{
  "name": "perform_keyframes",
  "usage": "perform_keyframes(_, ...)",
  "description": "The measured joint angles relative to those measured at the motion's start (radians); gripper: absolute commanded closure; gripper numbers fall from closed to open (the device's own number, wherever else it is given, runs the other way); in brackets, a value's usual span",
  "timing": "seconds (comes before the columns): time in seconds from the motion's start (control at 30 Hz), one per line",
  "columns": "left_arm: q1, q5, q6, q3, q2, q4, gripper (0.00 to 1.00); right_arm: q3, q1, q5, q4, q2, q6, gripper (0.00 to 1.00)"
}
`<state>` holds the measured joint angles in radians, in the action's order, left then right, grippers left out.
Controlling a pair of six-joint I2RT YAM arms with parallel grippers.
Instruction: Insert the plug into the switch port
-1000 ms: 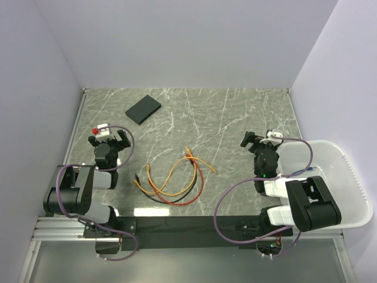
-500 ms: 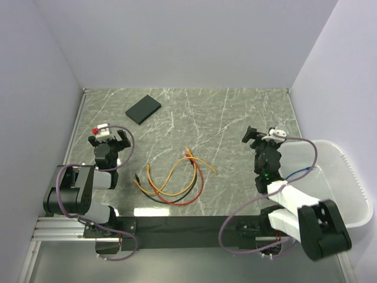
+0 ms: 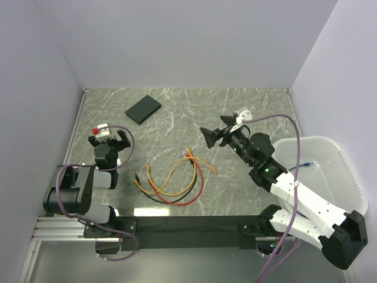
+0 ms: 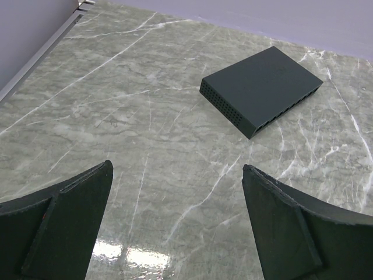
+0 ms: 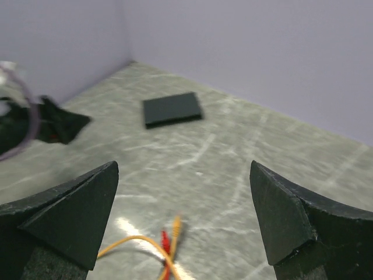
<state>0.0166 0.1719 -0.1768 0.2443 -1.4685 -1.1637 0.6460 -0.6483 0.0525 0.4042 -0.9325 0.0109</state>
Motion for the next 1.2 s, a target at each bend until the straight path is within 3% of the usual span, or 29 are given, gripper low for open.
perform_keyframes(0.23,-0.001,0.012,-0.005,0.003,0.003,0.010,0.01,0.106,0.001,-0.212,-0.091,-0.084,0.110,0.00)
perform_keyframes(0.33,-0.001,0.063,-0.022,0.080,0.058,0.216,0.01,0.179,0.001,-0.255,-0.190,-0.195,0.126,0.00)
perform_keyframes(0.43,-0.003,0.079,-0.048,0.258,0.129,0.447,0.01,0.205,-0.001,-0.209,-0.275,-0.231,0.146,0.00)
perform_keyframes(0.57,-0.003,0.062,-0.153,0.373,0.251,0.558,0.01,0.182,0.002,-0.142,-0.274,-0.170,0.222,0.00)
perform_keyframes(0.67,-0.018,0.067,-0.286,0.398,0.268,0.614,0.01,0.113,0.053,-0.186,-0.194,-0.083,0.326,0.00)
perform_keyframes(0.87,-0.098,-0.007,-0.442,0.605,0.000,0.809,0.01,0.059,0.274,-0.411,-0.029,-0.164,0.528,0.00)
perform_keyframes(1.03,-0.098,-0.080,-0.463,0.826,-0.232,0.892,0.03,0.071,0.291,-0.413,-0.112,-0.281,0.541,0.00)
perform_keyframes(1.2,-0.098,-0.177,-0.439,1.051,-0.443,0.896,0.07,0.071,0.291,-0.385,-0.151,-0.295,0.542,0.03)
